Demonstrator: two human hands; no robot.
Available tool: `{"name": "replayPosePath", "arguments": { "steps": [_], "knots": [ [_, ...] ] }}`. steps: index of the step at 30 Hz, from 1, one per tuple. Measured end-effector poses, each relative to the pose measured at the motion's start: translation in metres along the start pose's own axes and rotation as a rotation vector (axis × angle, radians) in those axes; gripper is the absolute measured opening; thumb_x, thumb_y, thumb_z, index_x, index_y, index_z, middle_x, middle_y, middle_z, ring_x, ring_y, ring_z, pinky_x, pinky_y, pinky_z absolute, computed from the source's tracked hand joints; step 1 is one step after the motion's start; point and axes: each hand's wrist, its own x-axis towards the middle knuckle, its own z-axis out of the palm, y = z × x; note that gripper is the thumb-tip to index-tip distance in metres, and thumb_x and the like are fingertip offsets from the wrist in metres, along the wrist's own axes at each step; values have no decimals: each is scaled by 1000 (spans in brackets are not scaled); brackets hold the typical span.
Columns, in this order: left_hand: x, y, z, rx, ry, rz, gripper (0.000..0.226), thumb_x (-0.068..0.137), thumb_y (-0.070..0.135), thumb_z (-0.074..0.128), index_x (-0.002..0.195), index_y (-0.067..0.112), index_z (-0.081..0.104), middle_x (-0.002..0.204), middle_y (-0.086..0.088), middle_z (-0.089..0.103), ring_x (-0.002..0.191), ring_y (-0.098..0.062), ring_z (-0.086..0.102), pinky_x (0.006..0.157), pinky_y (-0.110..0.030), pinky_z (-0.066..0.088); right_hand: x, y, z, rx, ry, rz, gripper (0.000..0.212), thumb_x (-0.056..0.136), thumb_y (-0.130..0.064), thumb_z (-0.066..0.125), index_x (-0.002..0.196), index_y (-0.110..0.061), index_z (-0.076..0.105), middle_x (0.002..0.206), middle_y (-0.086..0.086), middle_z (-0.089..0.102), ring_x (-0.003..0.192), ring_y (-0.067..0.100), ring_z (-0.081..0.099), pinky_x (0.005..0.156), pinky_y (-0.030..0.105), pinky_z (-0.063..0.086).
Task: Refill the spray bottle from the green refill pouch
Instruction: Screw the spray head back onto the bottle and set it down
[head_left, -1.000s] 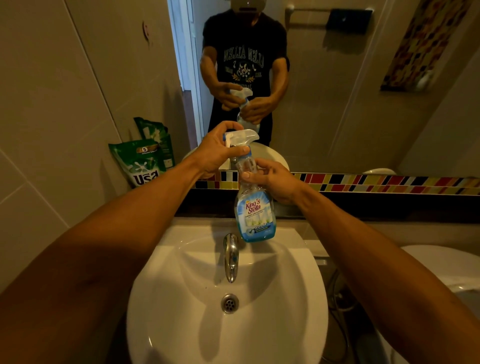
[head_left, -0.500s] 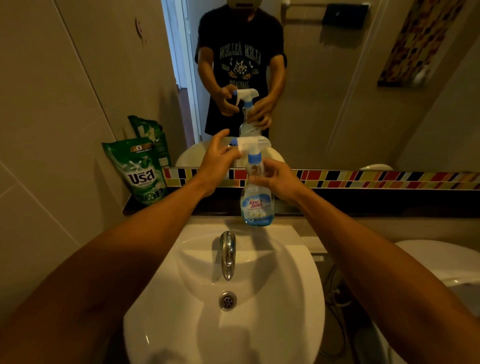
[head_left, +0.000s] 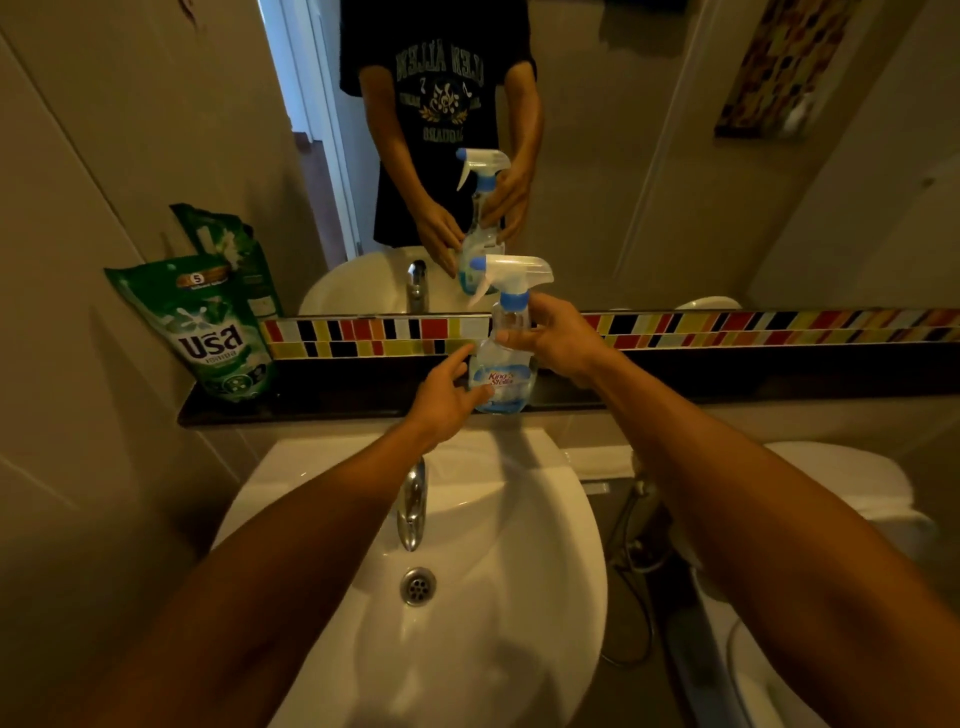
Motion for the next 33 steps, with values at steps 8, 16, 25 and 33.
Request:
{"name": "replayPosePath", "arguments": {
  "steps": [8, 16, 25, 33],
  "knots": [
    [30, -8, 32, 33, 96, 37, 64, 91, 4, 70, 148, 19, 44, 139, -10, 57, 127, -25, 57, 95, -46, 58, 16, 14, -31, -66, -24, 3, 47, 95, -13, 73, 140, -16, 57, 117, -8, 67, 102, 11, 67, 76, 28, 61],
    [64, -13, 58, -32, 151, 41, 60, 94, 2, 65, 149, 14, 42, 137, 2, 51, 123, -10, 50, 80, -21, 57, 40, 30, -47, -44, 45, -45, 49, 96, -11, 72, 141, -18, 53, 123, -8, 65, 100, 3, 66, 71, 18, 55],
    [92, -27, 79, -96, 177, 16, 62, 94, 5, 66, 149, 19, 42, 145, -8, 53, 130, -22, 55, 100, -46, 55, 51, 54, -51, -26, 167, -93, 49, 98, -12, 70, 143, -17, 52, 124, -10, 61, 96, -5, 61, 67, 9, 53],
    [101, -36, 88, -92, 172, 35, 62, 96, 7, 64, 151, 19, 39, 145, -8, 52, 130, -24, 56, 99, -46, 56, 54, 72, -51, 7, 219, -114, 48, 98, -16, 71, 142, -19, 53, 133, -3, 65, 115, 9, 65, 84, 21, 57]
  ]
}}
